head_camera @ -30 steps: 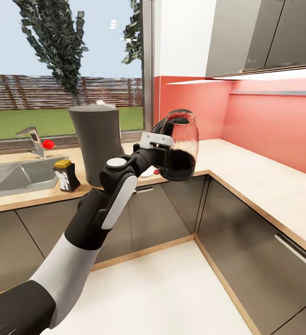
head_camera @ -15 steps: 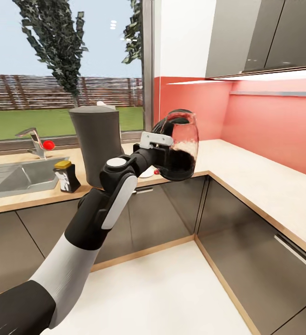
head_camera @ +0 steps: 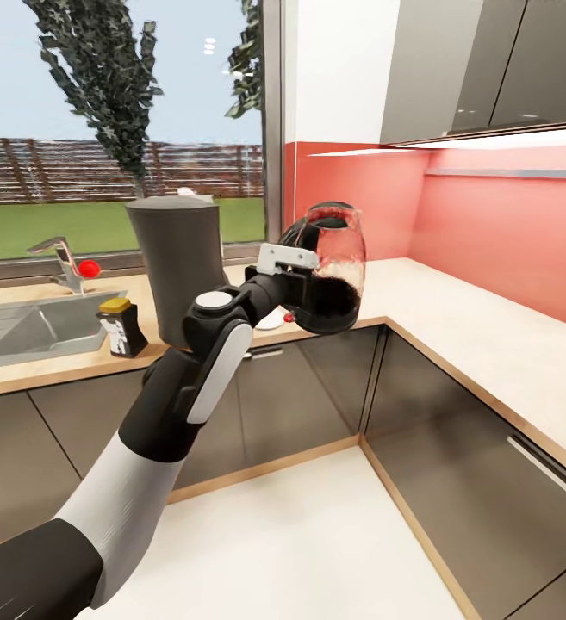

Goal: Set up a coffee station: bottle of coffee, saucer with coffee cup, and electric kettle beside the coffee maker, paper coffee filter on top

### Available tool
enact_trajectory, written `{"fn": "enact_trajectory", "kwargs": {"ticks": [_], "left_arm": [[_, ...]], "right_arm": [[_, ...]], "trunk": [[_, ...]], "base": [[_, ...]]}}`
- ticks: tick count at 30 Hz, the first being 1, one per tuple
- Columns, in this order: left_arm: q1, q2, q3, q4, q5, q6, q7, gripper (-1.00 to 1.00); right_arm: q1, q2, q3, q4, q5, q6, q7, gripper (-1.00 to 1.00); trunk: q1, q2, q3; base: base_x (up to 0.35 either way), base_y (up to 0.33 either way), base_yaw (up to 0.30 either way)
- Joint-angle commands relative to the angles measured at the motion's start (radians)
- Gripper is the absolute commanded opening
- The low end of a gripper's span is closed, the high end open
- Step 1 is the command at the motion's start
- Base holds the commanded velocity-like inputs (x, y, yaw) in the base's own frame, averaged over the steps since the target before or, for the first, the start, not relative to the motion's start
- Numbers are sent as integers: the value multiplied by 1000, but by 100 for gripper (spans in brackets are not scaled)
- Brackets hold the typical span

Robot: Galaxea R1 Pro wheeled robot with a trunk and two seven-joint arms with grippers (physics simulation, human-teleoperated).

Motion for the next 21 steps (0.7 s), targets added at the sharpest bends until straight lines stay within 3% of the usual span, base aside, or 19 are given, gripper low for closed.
{"fn": "enact_trajectory", "kwargs": {"ticks": [1,14,21], "left_arm": [[-1,0,-1,-1,8,3,10,-100],[-1,0,-1,0,8,3,10,-100],[-1,0,-1,0,8,3,10,-100]], "right_arm": [[-2,0,1,4,2,-7,1,100],[0,1,2,5,2,-7,1,100],[5,1,2,5,3,-7,0,100]], "trunk": [[0,-1,-1],[0,-1,-1],[0,-1,-1]], "base": [[72,-50,0],[232,-125,7],[87,-44,149]]}}
